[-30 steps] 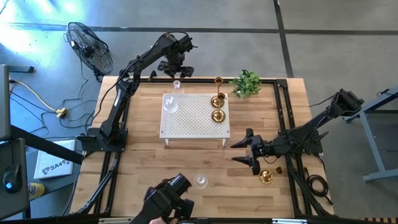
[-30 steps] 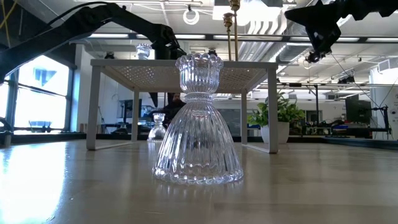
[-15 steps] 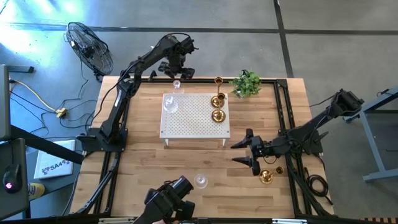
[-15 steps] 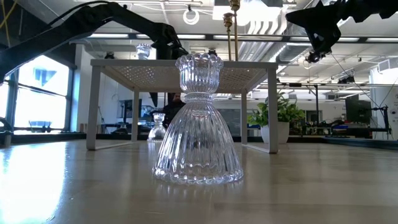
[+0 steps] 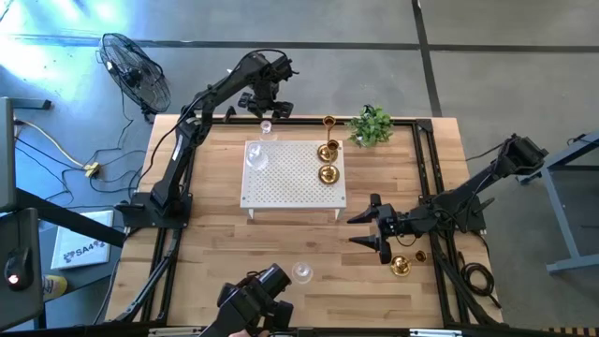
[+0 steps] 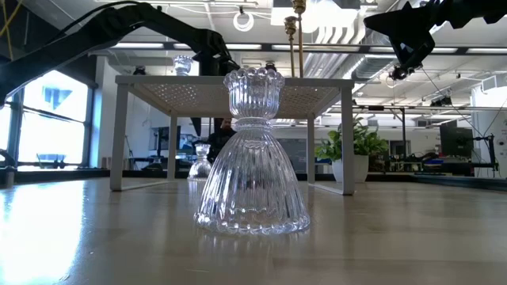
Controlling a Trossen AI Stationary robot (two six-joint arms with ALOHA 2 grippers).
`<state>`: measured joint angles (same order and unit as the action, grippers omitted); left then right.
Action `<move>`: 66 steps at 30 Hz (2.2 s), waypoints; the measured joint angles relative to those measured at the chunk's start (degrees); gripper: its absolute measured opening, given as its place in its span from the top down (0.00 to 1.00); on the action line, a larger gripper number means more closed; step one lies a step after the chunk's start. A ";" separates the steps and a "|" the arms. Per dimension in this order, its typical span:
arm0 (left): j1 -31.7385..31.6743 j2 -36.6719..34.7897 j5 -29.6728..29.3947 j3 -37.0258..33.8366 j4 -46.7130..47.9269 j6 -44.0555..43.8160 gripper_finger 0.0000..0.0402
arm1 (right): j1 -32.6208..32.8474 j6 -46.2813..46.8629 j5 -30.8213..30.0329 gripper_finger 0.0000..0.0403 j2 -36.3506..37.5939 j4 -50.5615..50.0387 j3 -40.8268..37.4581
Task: Pick & Place candle stick holders
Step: Put the top transparent glass candle holder on the shelf aligned with the other transparent glass candle holder
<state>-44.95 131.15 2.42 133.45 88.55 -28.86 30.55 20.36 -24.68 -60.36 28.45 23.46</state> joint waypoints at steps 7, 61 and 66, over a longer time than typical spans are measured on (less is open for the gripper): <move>-0.02 0.00 -0.05 0.00 0.11 -0.09 0.42 | 0.00 0.00 -0.01 0.39 0.00 0.00 0.00; 1.62 4.02 -0.47 0.00 -1.16 3.37 0.42 | 0.00 -0.14 0.22 0.39 0.00 -1.72 0.00; 1.57 4.02 -0.48 0.00 -0.32 3.13 0.42 | 0.00 0.17 0.23 0.39 0.00 -2.38 0.00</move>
<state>-43.38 135.17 1.95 133.45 88.23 -25.74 30.55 20.53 -24.45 -60.36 26.07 23.46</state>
